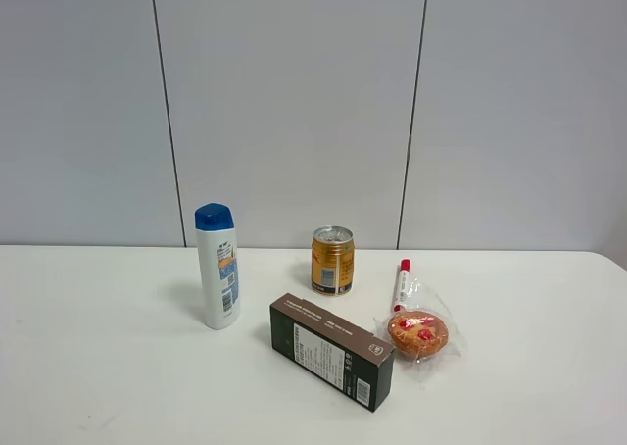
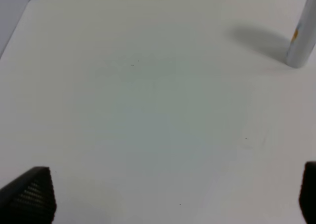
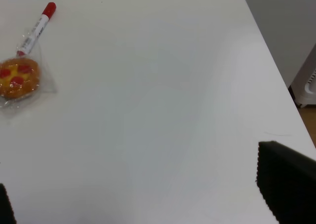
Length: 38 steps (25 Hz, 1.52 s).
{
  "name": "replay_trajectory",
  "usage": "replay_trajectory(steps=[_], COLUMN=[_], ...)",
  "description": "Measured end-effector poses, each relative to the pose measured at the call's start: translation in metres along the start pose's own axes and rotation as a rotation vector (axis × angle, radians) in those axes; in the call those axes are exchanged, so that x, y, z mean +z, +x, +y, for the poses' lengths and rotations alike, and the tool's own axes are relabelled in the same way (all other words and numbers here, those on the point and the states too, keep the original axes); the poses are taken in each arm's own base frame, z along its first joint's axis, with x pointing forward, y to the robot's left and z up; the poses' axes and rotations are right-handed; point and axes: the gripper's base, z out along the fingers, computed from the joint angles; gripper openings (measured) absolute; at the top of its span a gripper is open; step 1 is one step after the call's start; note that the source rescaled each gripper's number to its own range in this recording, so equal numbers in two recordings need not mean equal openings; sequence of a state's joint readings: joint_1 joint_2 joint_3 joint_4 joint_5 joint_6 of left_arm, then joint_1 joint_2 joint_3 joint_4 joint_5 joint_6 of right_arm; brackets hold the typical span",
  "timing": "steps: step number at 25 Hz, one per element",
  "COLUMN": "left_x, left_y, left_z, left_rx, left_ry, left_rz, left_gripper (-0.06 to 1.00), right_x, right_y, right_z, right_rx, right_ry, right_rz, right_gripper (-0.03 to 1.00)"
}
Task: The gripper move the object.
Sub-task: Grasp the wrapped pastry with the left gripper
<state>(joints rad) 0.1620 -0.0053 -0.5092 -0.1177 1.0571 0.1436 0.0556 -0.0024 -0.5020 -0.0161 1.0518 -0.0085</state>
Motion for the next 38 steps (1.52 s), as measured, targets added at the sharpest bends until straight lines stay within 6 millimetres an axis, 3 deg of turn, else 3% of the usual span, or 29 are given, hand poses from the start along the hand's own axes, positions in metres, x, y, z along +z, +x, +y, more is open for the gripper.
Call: replay_trajectory(steps=[7, 10, 15, 20, 25, 32, 38], left_x=[0.000, -0.004, -0.011, 0.002, 0.047, 0.115, 0.150], left_y=[0.000, -0.010, -0.062, -0.117, -0.158, -0.185, -0.225], left_z=[-0.001, -0.003, -0.002, -0.001, 0.004, 0.004, -0.019], left_rx=[-0.005, -0.017, -0.026, -0.010, -0.024, -0.031, 0.060], left_ry=[0.009, 0.033, 0.071, 0.126, 0.173, 0.260, 0.352], left_rz=[-0.001, -0.008, -0.001, 0.041, 0.108, 0.178, 0.134], left_gripper=[0.99, 0.99, 0.99, 0.99, 0.99, 0.99, 0.99], right_x=[0.000, 0.000, 0.000, 0.000, 0.000, 0.000, 0.000], right_y=[0.000, 0.000, 0.000, 0.000, 0.000, 0.000, 0.000], right_z=[0.000, 0.000, 0.000, 0.000, 0.000, 0.000, 0.000], right_rx=[0.000, 0.000, 0.000, 0.000, 0.000, 0.000, 0.000], right_ry=[0.000, 0.000, 0.000, 0.000, 0.000, 0.000, 0.000], right_rz=[0.000, 0.000, 0.000, 0.000, 0.000, 0.000, 0.000], right_gripper=[1.00, 1.00, 1.00, 1.00, 1.00, 1.00, 1.00])
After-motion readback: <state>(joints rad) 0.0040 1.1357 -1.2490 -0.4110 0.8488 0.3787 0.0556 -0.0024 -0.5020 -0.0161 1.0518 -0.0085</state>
